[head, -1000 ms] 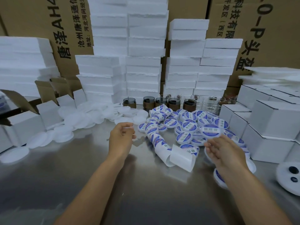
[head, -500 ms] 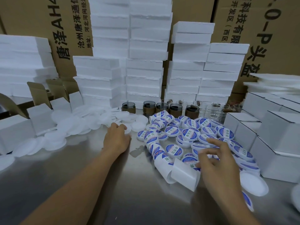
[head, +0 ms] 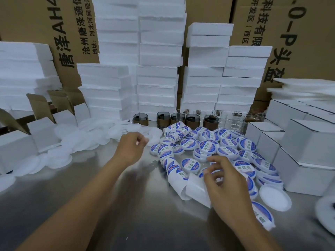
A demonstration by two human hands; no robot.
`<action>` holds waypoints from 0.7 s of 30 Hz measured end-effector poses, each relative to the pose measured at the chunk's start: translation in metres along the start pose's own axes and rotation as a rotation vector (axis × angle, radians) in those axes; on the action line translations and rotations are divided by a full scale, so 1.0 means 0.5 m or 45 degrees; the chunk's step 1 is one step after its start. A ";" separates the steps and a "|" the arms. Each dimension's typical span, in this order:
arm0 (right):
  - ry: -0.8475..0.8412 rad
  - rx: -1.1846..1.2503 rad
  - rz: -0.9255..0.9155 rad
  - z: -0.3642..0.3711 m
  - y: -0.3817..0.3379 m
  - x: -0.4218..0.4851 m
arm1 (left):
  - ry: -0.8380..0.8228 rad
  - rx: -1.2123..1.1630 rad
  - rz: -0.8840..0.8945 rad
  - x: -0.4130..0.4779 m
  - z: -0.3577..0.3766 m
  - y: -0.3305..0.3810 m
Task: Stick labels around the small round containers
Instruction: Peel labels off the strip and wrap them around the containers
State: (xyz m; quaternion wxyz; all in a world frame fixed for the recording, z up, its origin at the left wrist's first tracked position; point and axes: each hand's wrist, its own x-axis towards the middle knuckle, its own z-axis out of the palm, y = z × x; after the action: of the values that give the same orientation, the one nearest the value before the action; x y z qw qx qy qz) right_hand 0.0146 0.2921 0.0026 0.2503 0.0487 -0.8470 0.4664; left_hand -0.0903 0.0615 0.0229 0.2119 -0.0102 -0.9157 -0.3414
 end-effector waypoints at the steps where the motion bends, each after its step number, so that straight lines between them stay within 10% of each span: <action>1: -0.029 0.008 -0.002 0.002 -0.001 -0.002 | -0.013 -0.159 -0.031 -0.012 -0.014 0.022; 12: -0.074 0.335 -0.035 -0.005 -0.052 -0.015 | -0.515 -1.471 -0.265 -0.191 -0.033 0.159; 21: -0.295 0.753 0.221 -0.007 -0.062 -0.015 | -0.548 -1.717 -0.382 -0.206 -0.021 0.162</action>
State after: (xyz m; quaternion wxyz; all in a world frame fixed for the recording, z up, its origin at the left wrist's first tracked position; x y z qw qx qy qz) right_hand 0.0322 0.2763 0.0242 0.0866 0.0997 -0.6987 0.7031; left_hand 0.0208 0.1297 0.0396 -0.0746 -0.0800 -0.5187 -0.8479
